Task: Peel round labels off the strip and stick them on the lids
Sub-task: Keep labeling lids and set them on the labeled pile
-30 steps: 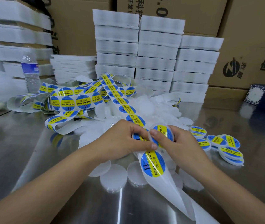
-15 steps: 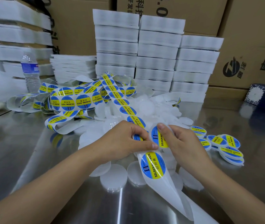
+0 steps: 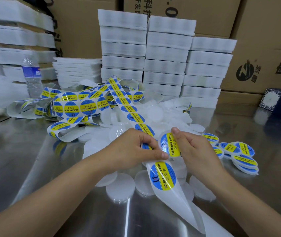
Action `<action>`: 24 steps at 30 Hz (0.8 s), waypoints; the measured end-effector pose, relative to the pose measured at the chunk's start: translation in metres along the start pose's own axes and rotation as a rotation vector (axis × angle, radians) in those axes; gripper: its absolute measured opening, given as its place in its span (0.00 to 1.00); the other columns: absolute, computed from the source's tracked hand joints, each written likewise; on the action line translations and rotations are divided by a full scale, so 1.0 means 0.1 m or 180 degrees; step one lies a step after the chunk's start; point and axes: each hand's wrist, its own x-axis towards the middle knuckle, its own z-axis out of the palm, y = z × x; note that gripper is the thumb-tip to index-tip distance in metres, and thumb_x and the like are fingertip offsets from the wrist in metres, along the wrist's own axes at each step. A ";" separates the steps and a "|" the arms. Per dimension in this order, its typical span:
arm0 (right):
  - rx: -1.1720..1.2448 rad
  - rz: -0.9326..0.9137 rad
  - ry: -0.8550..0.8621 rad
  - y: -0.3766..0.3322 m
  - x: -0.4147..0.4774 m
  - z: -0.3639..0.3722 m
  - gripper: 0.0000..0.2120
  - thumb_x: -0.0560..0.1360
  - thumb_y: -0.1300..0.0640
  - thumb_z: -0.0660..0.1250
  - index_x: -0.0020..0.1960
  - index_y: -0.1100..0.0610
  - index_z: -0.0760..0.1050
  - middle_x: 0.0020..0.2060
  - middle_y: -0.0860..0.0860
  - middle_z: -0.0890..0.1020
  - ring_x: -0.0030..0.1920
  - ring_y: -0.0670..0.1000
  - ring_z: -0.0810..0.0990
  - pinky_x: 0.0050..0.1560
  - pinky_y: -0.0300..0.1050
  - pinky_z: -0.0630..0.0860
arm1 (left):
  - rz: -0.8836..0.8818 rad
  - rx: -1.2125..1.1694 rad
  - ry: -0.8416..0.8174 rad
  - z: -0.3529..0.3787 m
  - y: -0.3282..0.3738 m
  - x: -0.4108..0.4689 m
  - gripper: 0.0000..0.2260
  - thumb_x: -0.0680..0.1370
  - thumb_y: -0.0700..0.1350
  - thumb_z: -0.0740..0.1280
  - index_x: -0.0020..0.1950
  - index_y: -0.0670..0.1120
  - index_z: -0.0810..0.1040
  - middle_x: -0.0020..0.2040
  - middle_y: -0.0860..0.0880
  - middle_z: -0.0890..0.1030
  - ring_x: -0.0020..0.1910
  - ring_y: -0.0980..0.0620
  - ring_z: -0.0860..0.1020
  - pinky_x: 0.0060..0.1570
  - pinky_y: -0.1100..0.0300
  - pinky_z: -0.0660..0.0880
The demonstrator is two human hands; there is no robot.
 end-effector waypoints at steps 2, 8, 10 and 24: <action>-0.0066 0.0082 -0.0027 0.01 0.00 0.00 0.25 0.78 0.43 0.55 0.28 0.56 0.66 0.22 0.47 0.66 0.26 0.45 0.63 0.29 0.39 0.60 | 0.0012 -0.0003 -0.0013 0.00 0.00 0.00 0.12 0.69 0.49 0.76 0.27 0.56 0.80 0.23 0.57 0.70 0.23 0.62 0.66 0.26 0.73 0.61; 0.0030 0.0218 -0.0266 -0.03 -0.02 -0.02 0.26 0.66 0.28 0.52 0.25 0.49 0.67 0.20 0.44 0.66 0.23 0.42 0.63 0.26 0.32 0.62 | 0.0119 -0.0188 -0.0057 -0.02 0.00 0.00 0.10 0.68 0.49 0.76 0.28 0.54 0.81 0.24 0.57 0.73 0.25 0.62 0.68 0.28 0.73 0.63; 0.0058 0.0081 -0.0372 -0.03 -0.03 0.00 0.24 0.60 0.25 0.55 0.29 0.45 0.72 0.21 0.42 0.70 0.24 0.41 0.67 0.27 0.31 0.63 | 0.0168 -0.0198 -0.0037 -0.02 -0.01 -0.01 0.06 0.68 0.49 0.77 0.32 0.54 0.83 0.29 0.51 0.78 0.31 0.60 0.72 0.33 0.67 0.69; -0.0100 -0.0139 -0.0065 0.03 0.04 -0.03 0.26 0.70 0.34 0.55 0.33 0.57 0.71 0.26 0.45 0.70 0.30 0.44 0.67 0.34 0.43 0.66 | -0.0051 -0.0334 -0.0039 -0.02 -0.08 0.04 0.04 0.69 0.44 0.77 0.38 0.53 0.84 0.34 0.56 0.83 0.32 0.62 0.78 0.34 0.74 0.70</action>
